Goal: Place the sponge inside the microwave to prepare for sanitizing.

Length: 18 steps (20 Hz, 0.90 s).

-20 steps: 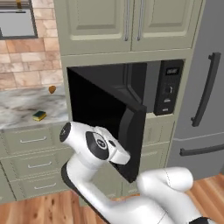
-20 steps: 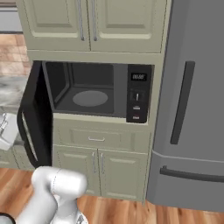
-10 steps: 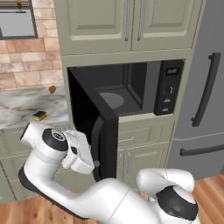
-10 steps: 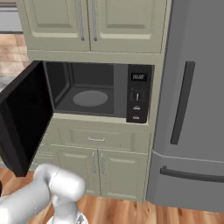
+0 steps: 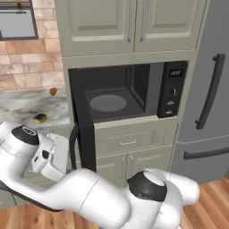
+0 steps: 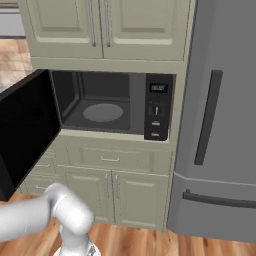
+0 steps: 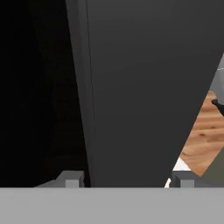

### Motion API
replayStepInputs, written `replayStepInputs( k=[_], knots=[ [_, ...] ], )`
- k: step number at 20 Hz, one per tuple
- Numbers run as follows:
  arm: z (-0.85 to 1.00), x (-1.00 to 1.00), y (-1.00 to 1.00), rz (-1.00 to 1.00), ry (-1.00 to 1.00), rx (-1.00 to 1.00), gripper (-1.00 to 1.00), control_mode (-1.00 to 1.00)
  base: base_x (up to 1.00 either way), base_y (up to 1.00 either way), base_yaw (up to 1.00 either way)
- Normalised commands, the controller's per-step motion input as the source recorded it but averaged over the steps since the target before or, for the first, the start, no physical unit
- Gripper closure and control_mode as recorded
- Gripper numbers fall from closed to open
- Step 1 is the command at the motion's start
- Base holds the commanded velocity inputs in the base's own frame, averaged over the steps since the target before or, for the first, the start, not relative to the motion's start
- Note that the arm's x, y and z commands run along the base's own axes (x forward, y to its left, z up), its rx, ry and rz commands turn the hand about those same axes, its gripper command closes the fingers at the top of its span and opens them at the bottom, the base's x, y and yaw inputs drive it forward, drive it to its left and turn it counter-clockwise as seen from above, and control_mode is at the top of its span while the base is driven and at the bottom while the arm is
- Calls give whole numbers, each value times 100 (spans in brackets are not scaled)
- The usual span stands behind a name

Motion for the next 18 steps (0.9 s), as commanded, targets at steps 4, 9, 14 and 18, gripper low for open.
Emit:
replayStepInputs(
  k=[4, 9, 14, 18],
  knots=[
    [0, -1, 34, -11, 0, 0, 100, -100, 0, 0, 0],
    [0, 0, 30, -9, 0, 0, 100, -100, 0, 0, 0],
    [0, 0, 23, -3, 0, 0, -100, -100, 0, 0, 0],
    [0, -2, 2, 0, 0, 0, -100, -100, 0, 0, 0]
  ],
)
